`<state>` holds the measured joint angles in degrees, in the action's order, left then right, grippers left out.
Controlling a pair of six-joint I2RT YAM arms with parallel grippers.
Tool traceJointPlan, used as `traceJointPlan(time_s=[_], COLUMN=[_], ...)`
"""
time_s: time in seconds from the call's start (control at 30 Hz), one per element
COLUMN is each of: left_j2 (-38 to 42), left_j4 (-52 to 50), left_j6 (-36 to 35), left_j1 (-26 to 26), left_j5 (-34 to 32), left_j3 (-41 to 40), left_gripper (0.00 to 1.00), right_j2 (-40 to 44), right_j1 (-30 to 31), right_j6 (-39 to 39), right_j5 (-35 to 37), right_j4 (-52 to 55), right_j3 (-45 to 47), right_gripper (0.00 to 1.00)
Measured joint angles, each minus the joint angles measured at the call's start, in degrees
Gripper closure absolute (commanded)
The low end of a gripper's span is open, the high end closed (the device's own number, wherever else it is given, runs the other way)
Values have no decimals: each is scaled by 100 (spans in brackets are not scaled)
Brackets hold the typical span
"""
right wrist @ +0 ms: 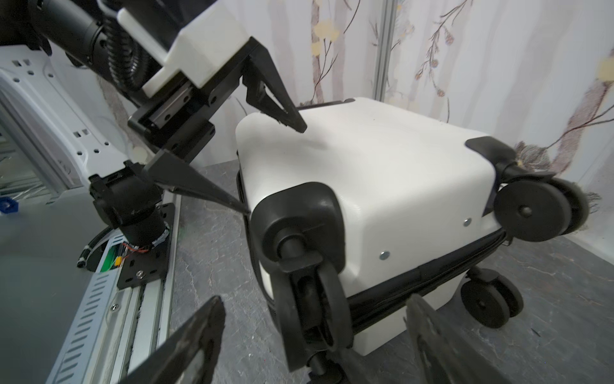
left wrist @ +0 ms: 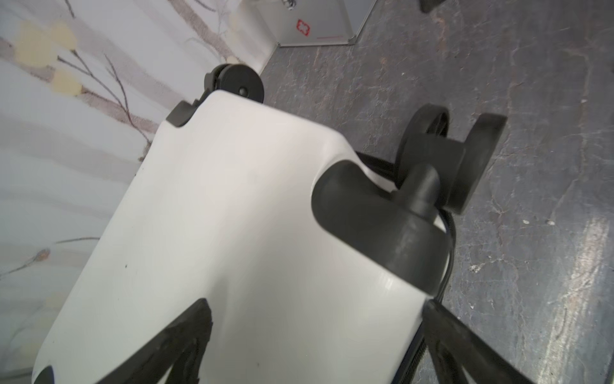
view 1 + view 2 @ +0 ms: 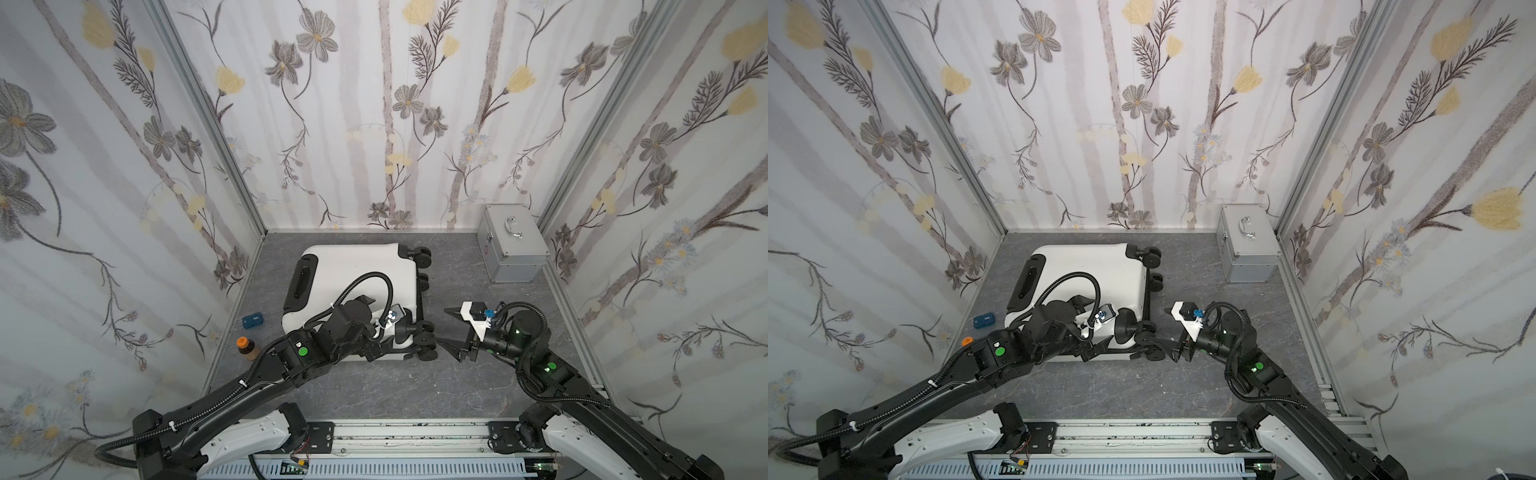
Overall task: Open the suitcase zippers
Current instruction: Open the suitcase at the center of the board.
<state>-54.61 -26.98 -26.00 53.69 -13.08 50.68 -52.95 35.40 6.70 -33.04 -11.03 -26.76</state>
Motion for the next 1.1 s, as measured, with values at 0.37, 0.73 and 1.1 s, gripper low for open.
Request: traceJointPlan(time_s=[0.37,0.73,1.1], left_j2=[450,1010,999], left_j4=[15,61,149], left_j6=[304,175,133], left_j1=[-15,-13,-11], left_j5=[-63,800,1019], left_j3=[-365,-675,-778], left_gripper=[0,0,1], right_j2=[-1108,-2275,-3005], right_j1=[173,129,59], right_j6=[1211,2638,3198], right_j5=[256,223,-173], right_j4=[728,1714,2063], right_j3=[-791,-1775,-2079], right_gripper=[11,18,69])
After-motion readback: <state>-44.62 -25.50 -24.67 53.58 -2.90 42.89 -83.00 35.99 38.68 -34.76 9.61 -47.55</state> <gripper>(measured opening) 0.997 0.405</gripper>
